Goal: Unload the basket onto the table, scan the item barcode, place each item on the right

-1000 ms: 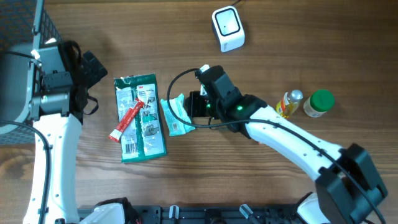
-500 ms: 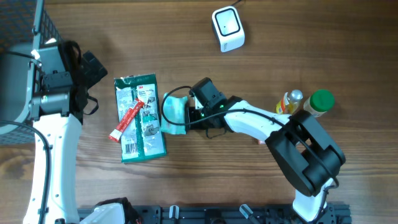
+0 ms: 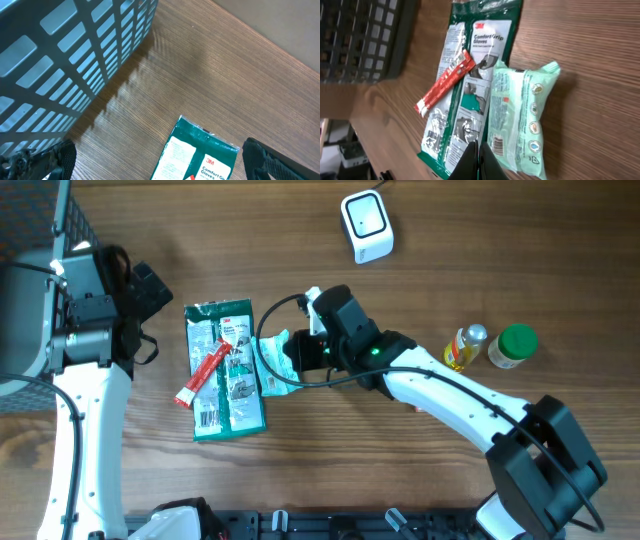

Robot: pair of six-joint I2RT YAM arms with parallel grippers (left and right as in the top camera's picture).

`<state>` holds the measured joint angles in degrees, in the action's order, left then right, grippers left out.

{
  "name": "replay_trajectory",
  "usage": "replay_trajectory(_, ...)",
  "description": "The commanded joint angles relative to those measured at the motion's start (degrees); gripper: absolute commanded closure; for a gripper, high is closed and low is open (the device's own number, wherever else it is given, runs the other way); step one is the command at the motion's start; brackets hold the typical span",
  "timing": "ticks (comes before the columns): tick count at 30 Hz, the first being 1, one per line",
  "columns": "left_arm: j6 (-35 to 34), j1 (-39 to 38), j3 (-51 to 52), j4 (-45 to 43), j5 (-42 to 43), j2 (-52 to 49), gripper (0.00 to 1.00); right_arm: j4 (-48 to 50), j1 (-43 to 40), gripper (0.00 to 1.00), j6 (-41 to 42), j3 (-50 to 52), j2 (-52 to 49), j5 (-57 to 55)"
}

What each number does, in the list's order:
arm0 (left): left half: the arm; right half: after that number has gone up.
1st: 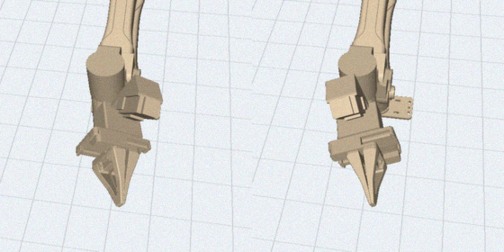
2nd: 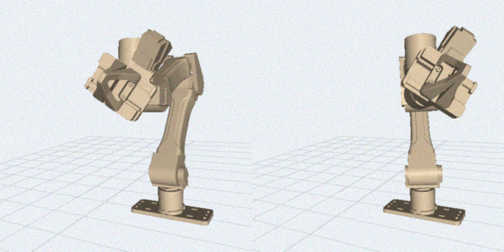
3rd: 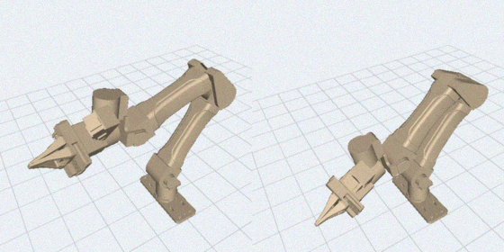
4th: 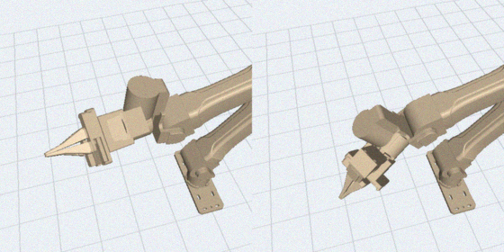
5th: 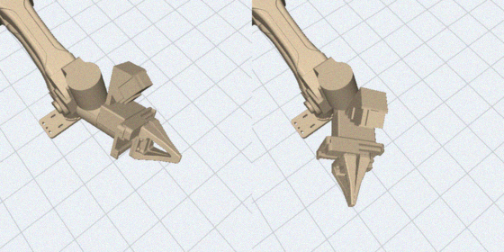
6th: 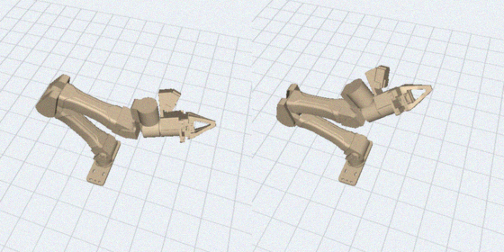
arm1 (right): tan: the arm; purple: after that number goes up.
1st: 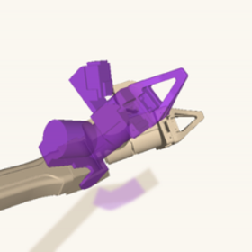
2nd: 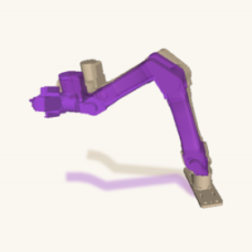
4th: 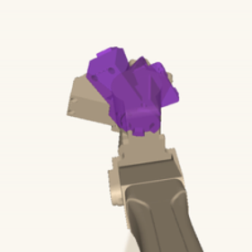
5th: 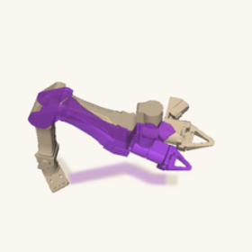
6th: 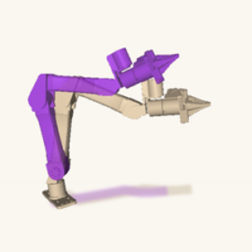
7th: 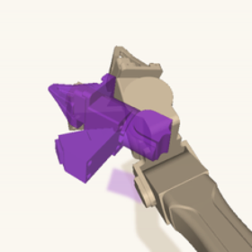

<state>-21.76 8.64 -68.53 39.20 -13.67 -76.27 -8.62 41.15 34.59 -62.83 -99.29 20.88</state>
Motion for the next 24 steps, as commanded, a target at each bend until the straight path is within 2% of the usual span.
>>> replay_trajectory(1, 0.5, 0.22, -0.22, -0.15, -0.31, 0.04, 0.0, 0.31, 1.55, 0.96, -3.1, -0.28, -2.6, 1.7)
replay_trajectory(12, 0.5, 0.22, -0.22, -0.15, -0.31, 0.04, 0.0, 2.84, 2.4, 0.96, -2.36, -0.28, -14.91, 2.36)
replay_trajectory(15, 0.5, 0.22, -0.2, -0.15, -0.31, 0.04, 0.0, 1.46, 2.32, 0.96, 0.46, -0.28, -16.87, 2.36)
replay_trajectory(20, 0.5, 0.22, -0.2, -0.15, -0.31, 0.04, 0.0, 1.18, 2.34, 0.96, 2.99, -0.92, -12.74, 2.78)
replay_trajectory(24, 0.5, 0.22, -0.22, -0.15, -0.31, 0.04, 0.0, 1.97, 2.4, 0.95, -0.9, -2.51, -5.27, 1.31)
